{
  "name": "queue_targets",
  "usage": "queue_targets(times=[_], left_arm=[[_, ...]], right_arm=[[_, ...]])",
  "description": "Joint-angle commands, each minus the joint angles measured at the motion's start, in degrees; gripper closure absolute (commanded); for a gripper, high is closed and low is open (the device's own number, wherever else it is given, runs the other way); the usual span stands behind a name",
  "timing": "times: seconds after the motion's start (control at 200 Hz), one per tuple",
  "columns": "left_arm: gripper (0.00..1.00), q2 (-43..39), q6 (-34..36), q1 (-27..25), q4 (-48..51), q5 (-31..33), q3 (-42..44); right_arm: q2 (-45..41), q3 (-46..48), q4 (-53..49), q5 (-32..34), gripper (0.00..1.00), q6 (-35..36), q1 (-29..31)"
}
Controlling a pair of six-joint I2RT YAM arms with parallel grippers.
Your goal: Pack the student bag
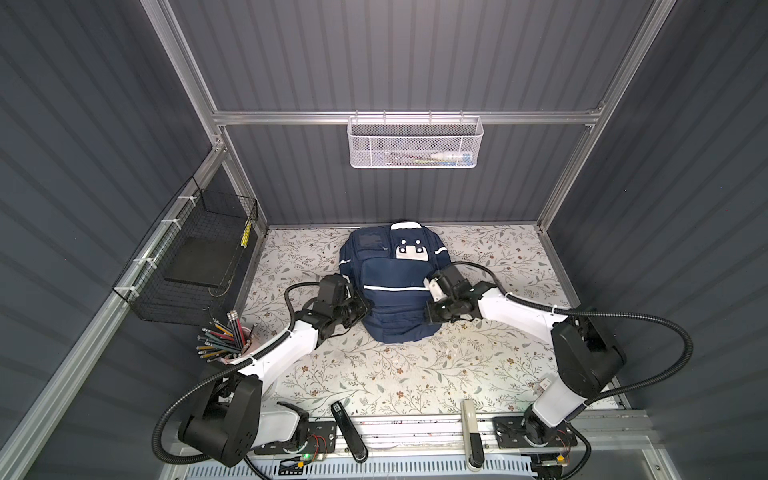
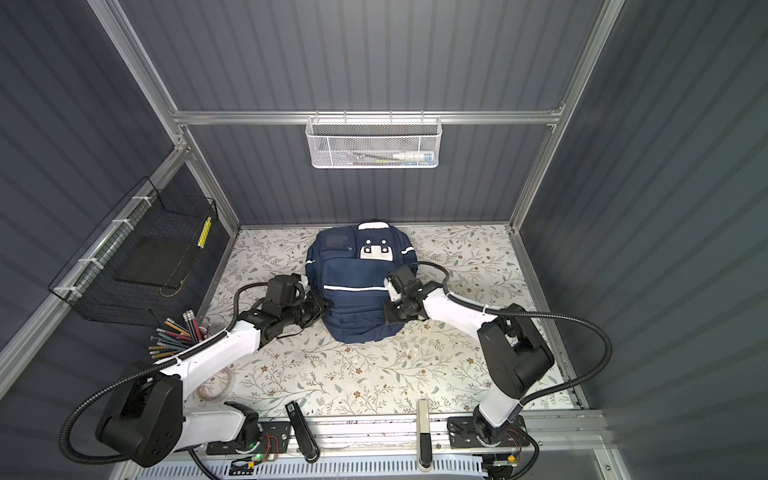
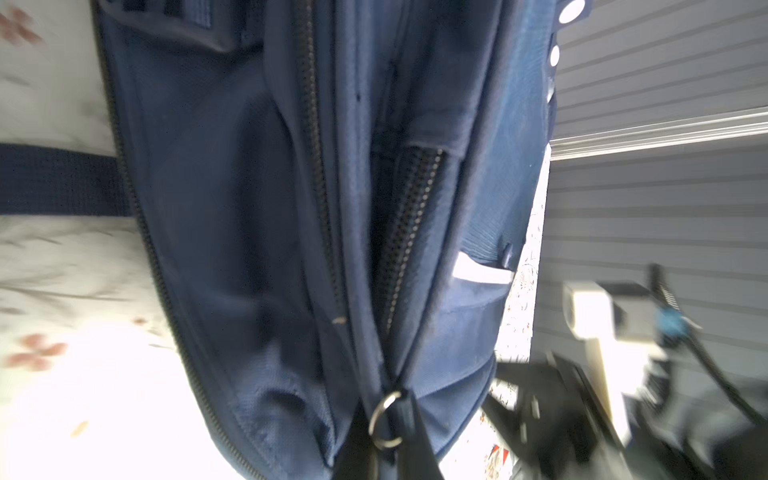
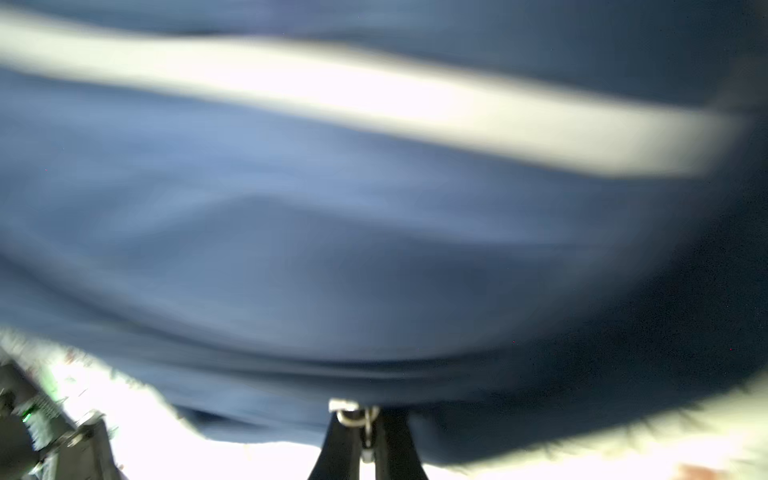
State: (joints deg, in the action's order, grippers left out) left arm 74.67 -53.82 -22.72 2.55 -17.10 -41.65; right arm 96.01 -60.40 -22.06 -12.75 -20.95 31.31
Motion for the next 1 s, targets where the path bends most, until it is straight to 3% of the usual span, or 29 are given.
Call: queue_targets(times=[0.0,0.11,0.225,0.355,0.395,0.455,0.535,0.66,0.75,0.851,0.996], left_arm=[[1.0,-2.22,6.59,3.38,7.01,1.48,-3.52],[1.0,0.16,7.62,3.77,6.62,1.34,-4.77],[1.0,5.31,10.65,5.62,5.84,2.94,-8.19],[0.74,12.28,12.29,8.39,3.6,1.01,-14.36],[0.62,13.11,12.6,8.17,3.77,0.37,-16.2],[0.45,12.14,11.54,7.44,3.91,0.38,-16.49],[0.35,6.71,9.94,7.44,5.17,2.07,-12.99],[0.32,-5.64,6.66,5.92,9.9,5.57,-4.1],[0.33,-10.43,0.07,0.26,8.13,6.9,1.99],[0.31,-7.01,-6.87,-5.34,-3.18,5.92,6.33],[0.31,0.26,-5.33,-7.31,-8.0,8.77,1.82]], right_arm=[[1.56,0.02,-4.64,5.59,1.0,4.39,-7.05],[1.09,-0.86,-4.52,3.53,1.0,4.5,-7.67],[-1.46,-0.21,-6.25,3.4,1.0,2.54,-2.68],[-3.97,0.71,-4.62,1.09,1.0,-3.43,6.82],[-3.52,-0.62,-4.28,1.08,1.0,-4.61,10.03],[-1.56,-4.44,-4.8,1.38,1.0,-4.96,14.0],[2.01,-9.98,-4.73,0.77,1.0,-5.15,16.76],[7.54,-16.35,-3.71,-0.53,1.0,-5.36,18.47],[9.94,-19.01,-3.25,-1.13,1.0,-5.2,19.32],[10.54,-19.49,-2.22,-1.65,1.0,-5.07,20.65],[8.98,-17.33,-1.86,-1.78,1.0,-5.03,21.7]])
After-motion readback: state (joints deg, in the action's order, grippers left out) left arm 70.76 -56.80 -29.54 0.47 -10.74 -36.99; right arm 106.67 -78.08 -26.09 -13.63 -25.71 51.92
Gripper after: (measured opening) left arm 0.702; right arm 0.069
